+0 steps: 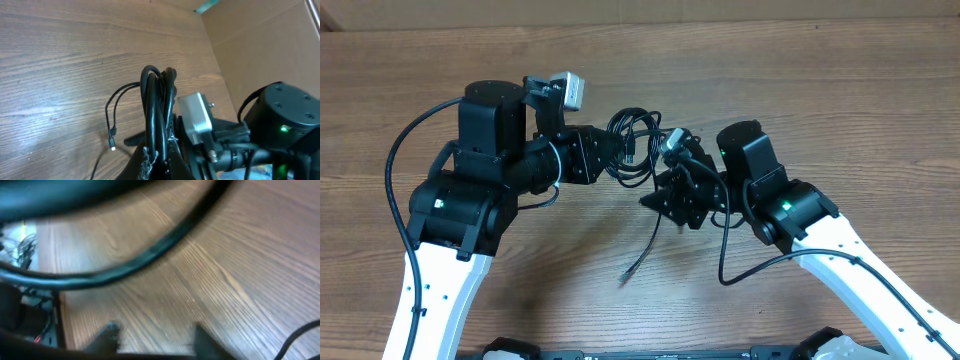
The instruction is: Untangle cables
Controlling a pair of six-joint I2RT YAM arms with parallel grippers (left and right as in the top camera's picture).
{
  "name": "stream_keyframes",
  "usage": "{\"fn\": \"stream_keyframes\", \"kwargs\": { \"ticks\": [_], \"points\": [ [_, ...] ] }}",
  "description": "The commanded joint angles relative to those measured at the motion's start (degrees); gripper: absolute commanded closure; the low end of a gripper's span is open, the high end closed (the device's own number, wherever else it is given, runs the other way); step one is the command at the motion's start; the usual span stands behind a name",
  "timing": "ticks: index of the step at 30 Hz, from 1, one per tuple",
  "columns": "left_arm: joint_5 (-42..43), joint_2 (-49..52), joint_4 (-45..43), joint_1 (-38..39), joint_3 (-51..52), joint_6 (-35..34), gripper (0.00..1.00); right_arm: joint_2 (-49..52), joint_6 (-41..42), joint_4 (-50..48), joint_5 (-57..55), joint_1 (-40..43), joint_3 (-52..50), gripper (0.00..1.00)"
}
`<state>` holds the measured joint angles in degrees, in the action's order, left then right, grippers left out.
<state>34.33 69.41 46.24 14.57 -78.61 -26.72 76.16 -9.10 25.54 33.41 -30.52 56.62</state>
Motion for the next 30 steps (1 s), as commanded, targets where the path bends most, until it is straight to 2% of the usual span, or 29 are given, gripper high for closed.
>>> {"fn": "stream_keyframes", "kwargs": {
  "ticks": [1, 3, 4, 9, 13, 17, 25, 30],
  "points": [
    [0.9, -1.3, -0.6, -0.4, -1.8, -0.7, 0.96, 0.7, 0.3, -0.1, -2.2, -0.3, -0.3, 0.80],
    [-0.6, -1.3, -0.5, -0.4, -1.8, 1.4, 0.96, 0.7, 3.0, -0.3, -2.3, -0.3, -0.3, 0.94],
    [-1.1, -1.3, -0.5, -0.4, -1.8, 3.6, 0.96, 0.7, 4.7, -0.2, -2.3, -0.3, -0.3, 0.96],
    [-1.7, -1.3, 0.1, -0.4, -1.8, 17.7, 0.96, -1.6, 8.3, 2.9, 5.0, -0.3, -0.3, 0.96],
    [-3.9, -1.3, 1.6, -0.3, -1.8, 25.4, 0.96, -5.2, 12.4, 6.4, 5.3, -0.3, -0.1, 0.96],
    [-4.5, -1.3, 2.9, 0.3, -1.7, 27.0, 0.96, -9.2, 13.9, 10.8, 5.3, -0.3, 2.1, 0.96],
    [-4.6, -1.3, 2.8, 6.9, -1.0, 28.6, 0.96, -11.6, 16.2, 10.5, 8.5, -0.3, 4.3, 0.96],
    [-4.5, -1.3, 2.8, 10.0, -1.0, 28.7, 0.96, -11.6, 16.7, 11.1, 3.6, 0.3, 4.3, 0.96]
  ]
}}
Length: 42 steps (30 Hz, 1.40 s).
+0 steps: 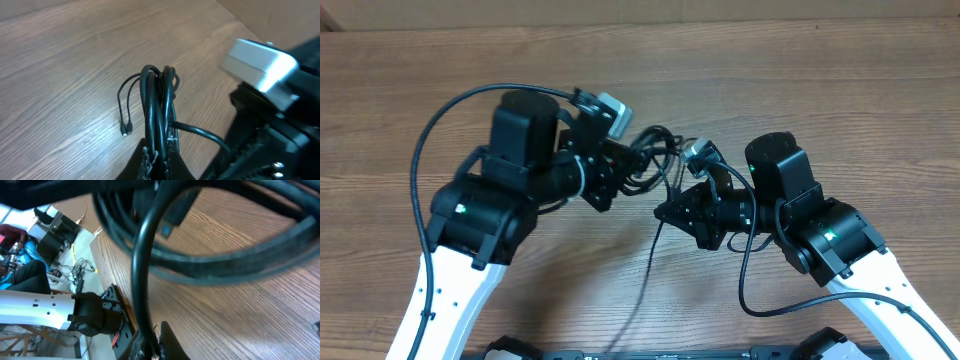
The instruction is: Untangle cables
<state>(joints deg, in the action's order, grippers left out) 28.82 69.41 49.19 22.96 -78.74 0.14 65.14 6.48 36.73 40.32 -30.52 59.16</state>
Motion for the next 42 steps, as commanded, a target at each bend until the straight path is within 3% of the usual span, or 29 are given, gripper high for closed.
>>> {"fn": "stream_keyframes", "kwargs": {
  "ticks": [1, 4, 12, 17, 24, 28, 29, 33, 39, 42],
  "points": [
    [1.0, -1.3, -0.2, 1.8, -0.8, 1.8, 0.96, -0.5, 1.1, 0.5, -5.4, 0.3, 1.7, 0.96],
    [1.0, -1.3, -0.3, 1.8, -0.8, 1.8, 0.96, 0.3, 3.1, 2.4, -10.6, 0.3, 1.7, 0.96],
    [1.6, -1.3, -1.7, 1.8, -0.8, 2.3, 0.96, 3.6, 3.7, 6.4, -10.8, 0.3, 1.7, 0.96],
    [9.1, -1.3, 2.0, 1.8, -0.8, 11.5, 0.96, 3.7, 6.9, 2.7, -10.7, 0.3, 1.7, 0.96],
    [9.8, -1.3, 7.7, 1.8, -0.7, 12.9, 0.96, 3.7, 11.3, -1.8, -10.8, 0.3, 1.7, 0.95],
    [7.7, -1.3, 7.9, 1.8, -0.8, 13.2, 0.96, 3.2, 11.8, 0.8, -10.7, 0.3, 1.7, 0.63],
    [6.3, -1.3, 7.9, 1.8, -0.8, 13.1, 0.95, 2.8, 11.8, 2.7, -10.7, 0.3, 1.7, 0.47],
    [0.1, -1.3, 7.9, 1.8, -0.7, 13.2, 0.96, 0.4, 11.8, 9.3, -10.7, 0.3, 1.7, 0.24],
    [-4.4, -1.3, 7.8, 1.8, -0.8, 14.2, 0.96, -6.1, 12.9, 14.0, -10.7, 0.3, 1.7, 0.00],
    [-2.2, -1.3, 7.8, 1.8, -0.7, 14.0, 0.96, -9.5, 13.0, 13.6, -14.0, 0.3, 1.7, 0.00]
  ]
}}
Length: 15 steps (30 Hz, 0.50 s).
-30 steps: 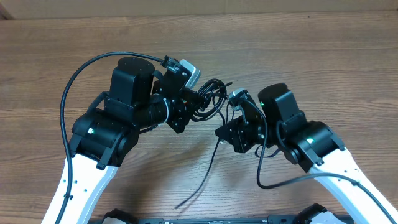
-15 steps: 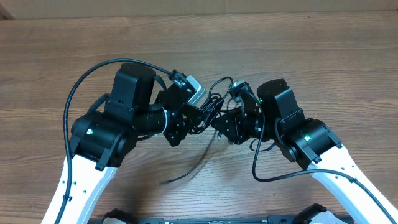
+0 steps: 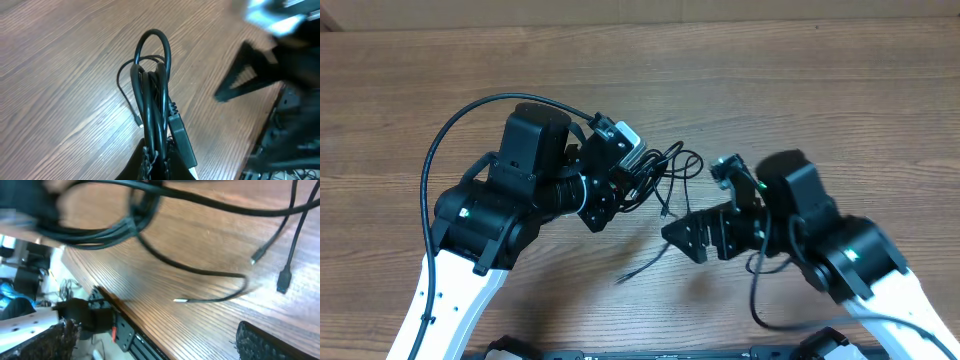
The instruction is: Untangle cables
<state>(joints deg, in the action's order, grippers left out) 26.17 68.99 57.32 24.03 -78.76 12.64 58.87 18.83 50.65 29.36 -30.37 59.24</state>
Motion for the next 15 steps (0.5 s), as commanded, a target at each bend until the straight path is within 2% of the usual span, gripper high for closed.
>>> {"fn": "stream_keyframes", "kwargs": {
  "ticks": [1, 3, 7, 15],
  "points": [
    [2.0, -0.9, -0.3, 0.7, -0.7, 1.5, 0.96, -3.8, 0.3, -0.4, -5.7, 0.2, 1.6, 0.00],
    [6.6, -0.9, -0.3, 0.7, -0.7, 1.5, 0.96, -4.5, -1.2, -1.2, -17.1, 0.2, 1.6, 0.00],
    [11.5, -0.8, -0.2, 0.7, -0.7, 1.5, 0.96, -3.3, -1.3, -5.3, -29.2, 0.2, 1.5, 0.00],
    [15.7, -0.8, 0.3, 0.7, -0.7, 1.5, 0.96, 2.4, -2.8, -14.7, -35.3, 0.2, 1.4, 0.00]
  ]
}}
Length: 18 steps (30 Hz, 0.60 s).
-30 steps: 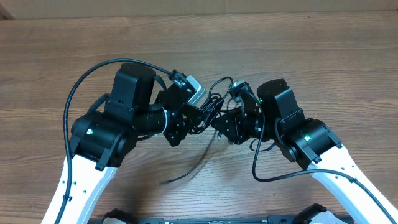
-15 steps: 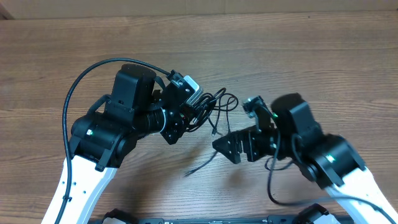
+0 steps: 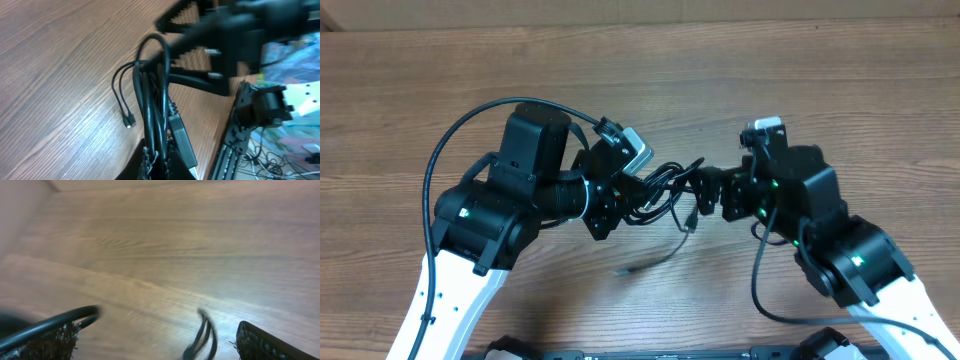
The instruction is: Untangle cables
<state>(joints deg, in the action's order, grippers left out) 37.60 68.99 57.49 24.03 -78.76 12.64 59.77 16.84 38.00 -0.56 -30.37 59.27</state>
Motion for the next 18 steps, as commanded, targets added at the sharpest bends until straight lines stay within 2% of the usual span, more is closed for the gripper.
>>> {"fn": "stream_keyframes", "kwargs": {
  "ticks": [1, 10, 18],
  "points": [
    [4.3, -0.8, 0.4, 0.7, -0.7, 1.5, 0.96, 2.0, -0.8, -3.0, -5.4, 0.2, 1.4, 0.00],
    [8.5, -0.7, 2.4, 0.7, -0.7, 3.2, 0.96, 5.0, -0.8, -13.0, -5.4, 0.2, 1.4, 0.00],
    [9.8, -0.7, 2.3, 0.7, -0.7, 5.5, 0.96, 5.9, -0.8, -11.6, -6.1, 1.2, 1.4, 0.00]
  ]
}}
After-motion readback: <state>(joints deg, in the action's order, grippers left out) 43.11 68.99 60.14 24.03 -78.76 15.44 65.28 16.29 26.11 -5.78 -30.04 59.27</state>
